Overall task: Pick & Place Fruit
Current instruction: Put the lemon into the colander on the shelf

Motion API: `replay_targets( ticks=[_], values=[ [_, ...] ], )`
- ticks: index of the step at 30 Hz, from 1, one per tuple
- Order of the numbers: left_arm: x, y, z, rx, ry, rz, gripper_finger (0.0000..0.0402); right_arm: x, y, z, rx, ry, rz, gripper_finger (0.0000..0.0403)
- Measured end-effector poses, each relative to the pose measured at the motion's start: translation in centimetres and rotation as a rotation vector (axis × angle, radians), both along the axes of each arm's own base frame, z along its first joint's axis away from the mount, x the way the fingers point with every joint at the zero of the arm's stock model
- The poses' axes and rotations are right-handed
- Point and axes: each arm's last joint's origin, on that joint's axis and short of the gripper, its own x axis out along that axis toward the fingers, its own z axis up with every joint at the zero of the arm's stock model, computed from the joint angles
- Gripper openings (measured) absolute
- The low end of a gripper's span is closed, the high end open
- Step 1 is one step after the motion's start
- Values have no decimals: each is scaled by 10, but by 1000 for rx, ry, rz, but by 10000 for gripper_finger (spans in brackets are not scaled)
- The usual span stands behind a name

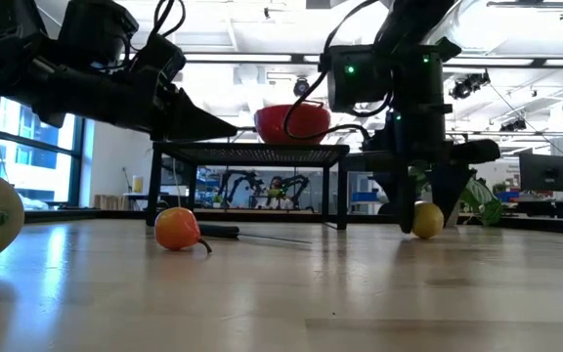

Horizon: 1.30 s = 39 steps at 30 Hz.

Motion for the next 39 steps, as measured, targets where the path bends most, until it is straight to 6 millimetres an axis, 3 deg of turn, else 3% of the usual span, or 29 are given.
replay_targets(
  ticks=[13,23,39],
  values=[
    [0,0,-1,-1,5,1,0,-1,-1,0,-18,7,1,231],
    [0,0,-1,-2,5,4,0,-1,0,0,-5,7,1,205],
    [0,0,-1,-2,5,4,0,-1,-1,0,-38,16,53,213]
  ],
)
